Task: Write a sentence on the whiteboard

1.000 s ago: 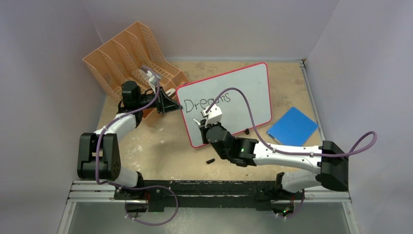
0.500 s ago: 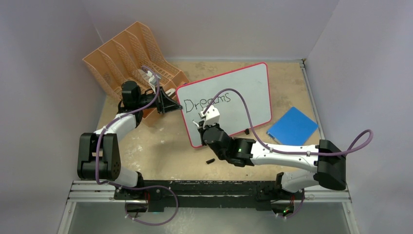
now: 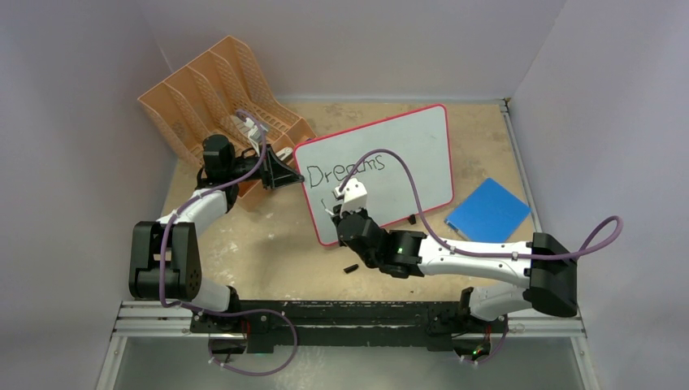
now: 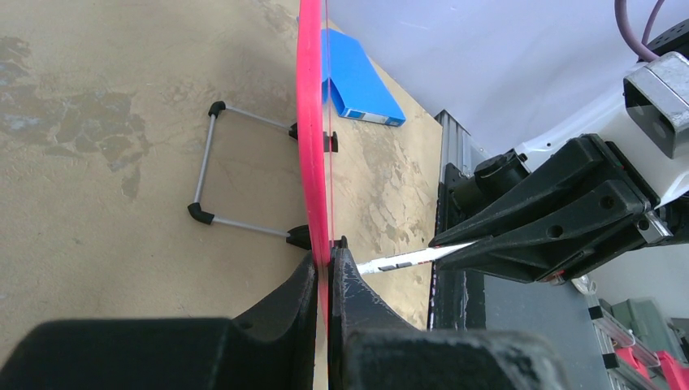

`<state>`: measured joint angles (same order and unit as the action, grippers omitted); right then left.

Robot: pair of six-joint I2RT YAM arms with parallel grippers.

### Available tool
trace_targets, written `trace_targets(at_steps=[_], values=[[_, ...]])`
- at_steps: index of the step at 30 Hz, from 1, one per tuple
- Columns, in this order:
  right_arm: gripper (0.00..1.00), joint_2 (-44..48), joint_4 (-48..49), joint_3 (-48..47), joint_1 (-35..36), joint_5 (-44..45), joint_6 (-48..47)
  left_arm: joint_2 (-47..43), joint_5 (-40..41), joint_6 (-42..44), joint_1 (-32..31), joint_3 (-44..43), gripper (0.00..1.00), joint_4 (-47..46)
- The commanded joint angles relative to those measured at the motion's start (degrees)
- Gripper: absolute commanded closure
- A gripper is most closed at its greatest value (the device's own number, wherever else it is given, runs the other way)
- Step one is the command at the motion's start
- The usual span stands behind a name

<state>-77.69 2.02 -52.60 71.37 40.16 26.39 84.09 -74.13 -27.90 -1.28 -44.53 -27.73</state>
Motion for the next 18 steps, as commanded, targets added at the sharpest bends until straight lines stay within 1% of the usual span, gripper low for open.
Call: trace_targets(at_steps=[1, 10, 18], values=[[1.00, -0.35, -1.93, -1.20, -0.10, 0.04, 1.91, -1.39, -0.47, 1.38, -0.57, -1.63, 1.00, -1.01], [1.00, -0.04, -1.89, -1.60, -0.09, 0.28, 1.79, -1.39, -0.45, 1.36, -0.62, -1.66, 1.00, -1.01], [1.00, 3.89, 1.44, -1.28, -0.06, 2.06, 0.76, -1.39, -0.41, 1.45, -0.57, -1.67, 1.00, -1.01]])
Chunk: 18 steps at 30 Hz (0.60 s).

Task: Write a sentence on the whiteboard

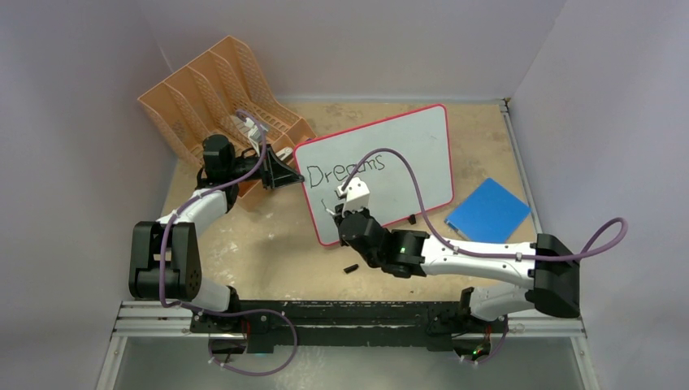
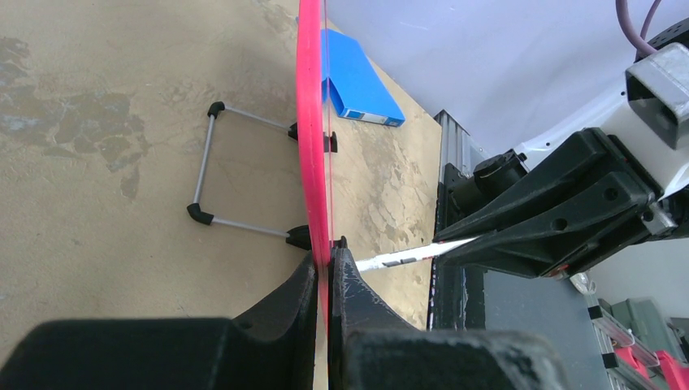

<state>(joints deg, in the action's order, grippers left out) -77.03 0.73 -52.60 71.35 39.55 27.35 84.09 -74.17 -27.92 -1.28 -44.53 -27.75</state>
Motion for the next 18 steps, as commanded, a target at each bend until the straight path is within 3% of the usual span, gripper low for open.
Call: trace_targets(at_steps=[1, 18], values=[[1.00, 3.35, 2.78, -1.28, 0.00, 2.84, -0.20, -1.43, -0.36, 1.47, -0.64, -1.64, 1.00, -0.99], [1.00, 1.52, 5.16, -1.35, -0.07, 1.75, -1.49, -1.52, -0.36, 1.56, -0.57, -1.62, 1.00, -0.86]])
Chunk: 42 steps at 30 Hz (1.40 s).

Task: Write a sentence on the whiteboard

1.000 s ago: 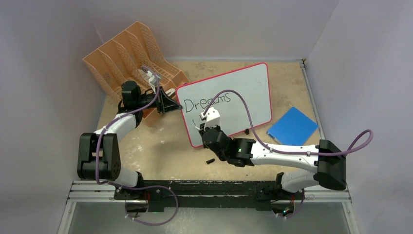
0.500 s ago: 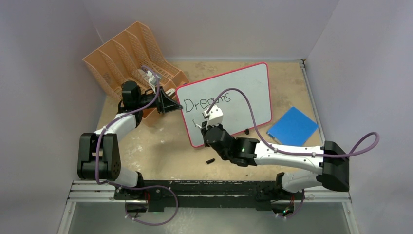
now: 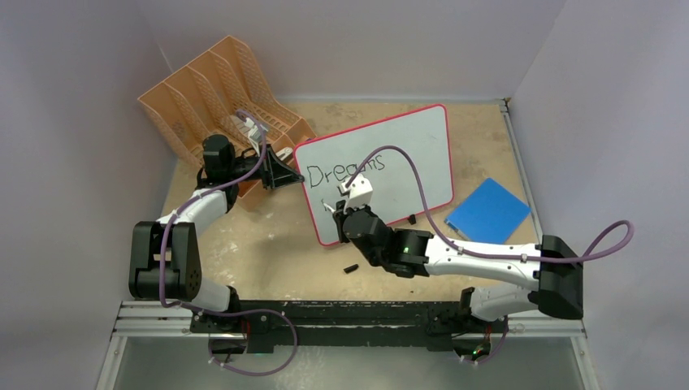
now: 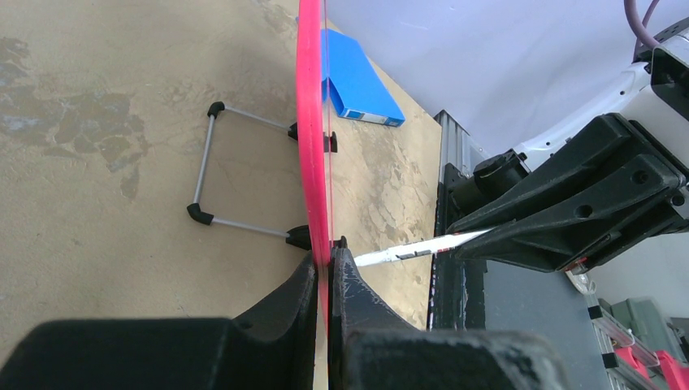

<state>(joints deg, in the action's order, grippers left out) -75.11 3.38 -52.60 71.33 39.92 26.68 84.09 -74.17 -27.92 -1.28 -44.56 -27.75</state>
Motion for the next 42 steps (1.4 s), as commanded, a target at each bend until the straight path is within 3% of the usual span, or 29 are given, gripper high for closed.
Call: trace_targets(at_steps=[1, 42], values=[[1.00, -0.55, 2.51, -1.41, -0.05, 1.46, -0.83, -1.48, -0.36, 1.56, -0.57, -1.52, 1.00, -0.90], [1.00, -0.81, -1.89, -0.71, -1.56, 5.96, 2.21, -1.57, -0.45, 1.50, -0.57, -1.54, 1.00, -0.90]])
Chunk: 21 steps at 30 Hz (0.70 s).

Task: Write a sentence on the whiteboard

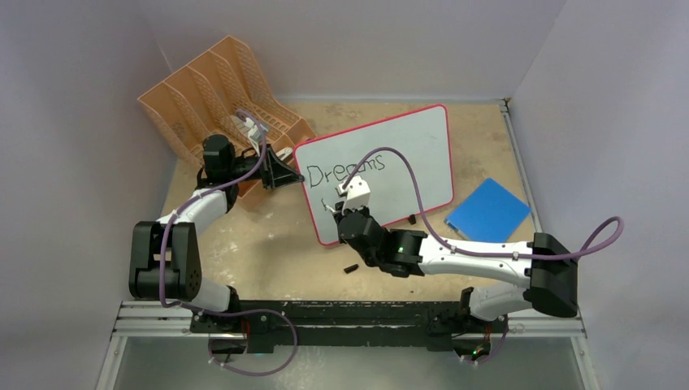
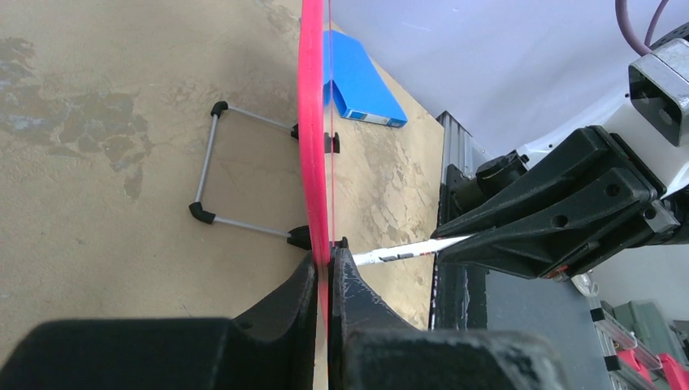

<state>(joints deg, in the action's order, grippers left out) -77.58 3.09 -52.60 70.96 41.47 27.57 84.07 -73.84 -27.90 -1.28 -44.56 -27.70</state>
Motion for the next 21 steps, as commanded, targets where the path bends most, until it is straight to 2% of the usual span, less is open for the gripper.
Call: trace_targets(at_steps=[1, 21], values=[[1.00, 1.77, -1.82, -0.71, -1.20, 4.53, 1.54, -1.54, -0.78, 1.50, -0.57, -1.57, 1.00, -0.95], [1.00, 1.42, -3.00, -0.18, -1.26, 1.24, 2.85, -1.54, -0.75, 1.45, -0.61, -1.50, 1.00, -0.95]])
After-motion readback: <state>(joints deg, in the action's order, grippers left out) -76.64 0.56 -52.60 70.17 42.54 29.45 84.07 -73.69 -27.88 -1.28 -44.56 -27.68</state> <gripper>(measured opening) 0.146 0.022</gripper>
